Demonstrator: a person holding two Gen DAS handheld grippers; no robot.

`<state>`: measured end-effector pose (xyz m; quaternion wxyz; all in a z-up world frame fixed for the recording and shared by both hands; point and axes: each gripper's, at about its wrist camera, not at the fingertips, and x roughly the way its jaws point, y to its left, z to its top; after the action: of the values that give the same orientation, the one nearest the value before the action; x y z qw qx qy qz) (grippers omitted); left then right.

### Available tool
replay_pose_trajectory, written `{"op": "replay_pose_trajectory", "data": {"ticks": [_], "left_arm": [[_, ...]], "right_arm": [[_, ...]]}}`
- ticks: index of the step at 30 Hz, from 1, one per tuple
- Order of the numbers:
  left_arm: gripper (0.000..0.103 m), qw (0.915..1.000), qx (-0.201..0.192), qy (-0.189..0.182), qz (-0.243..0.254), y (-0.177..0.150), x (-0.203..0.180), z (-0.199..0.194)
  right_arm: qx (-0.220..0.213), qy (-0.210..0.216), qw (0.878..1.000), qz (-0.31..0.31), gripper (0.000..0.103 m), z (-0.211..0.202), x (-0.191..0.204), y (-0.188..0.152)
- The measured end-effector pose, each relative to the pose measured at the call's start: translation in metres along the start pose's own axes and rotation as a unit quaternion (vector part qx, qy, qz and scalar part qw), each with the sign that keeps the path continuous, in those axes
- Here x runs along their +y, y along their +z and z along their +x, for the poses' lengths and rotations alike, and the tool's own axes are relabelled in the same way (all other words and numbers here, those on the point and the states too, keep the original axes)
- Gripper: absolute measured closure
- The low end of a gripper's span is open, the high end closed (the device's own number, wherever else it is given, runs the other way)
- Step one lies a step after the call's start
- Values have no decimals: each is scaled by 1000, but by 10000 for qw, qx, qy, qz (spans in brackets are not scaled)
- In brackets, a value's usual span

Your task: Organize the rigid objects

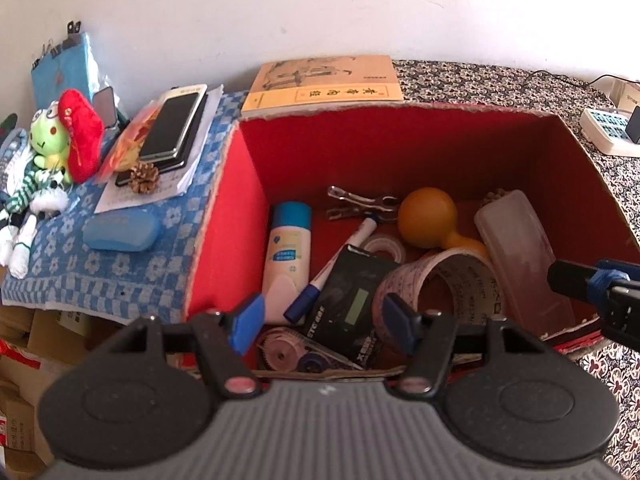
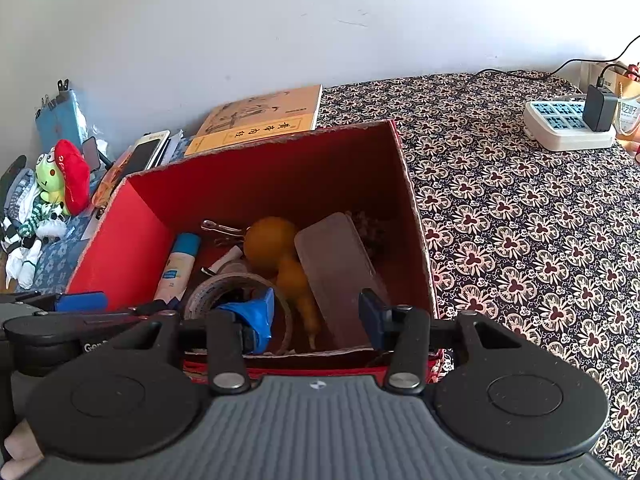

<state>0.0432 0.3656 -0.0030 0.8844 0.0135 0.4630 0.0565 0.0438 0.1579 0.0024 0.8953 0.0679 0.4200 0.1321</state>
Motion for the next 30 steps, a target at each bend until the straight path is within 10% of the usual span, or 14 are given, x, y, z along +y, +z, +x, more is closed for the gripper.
{"op": "replay_pose_trajectory", "data": {"ticks": [30], "left_arm": [[38, 10000, -68, -22, 0, 3, 4, 4]], "right_arm": [[-176, -130, 9996, -183, 72, 5, 2, 10]]}}
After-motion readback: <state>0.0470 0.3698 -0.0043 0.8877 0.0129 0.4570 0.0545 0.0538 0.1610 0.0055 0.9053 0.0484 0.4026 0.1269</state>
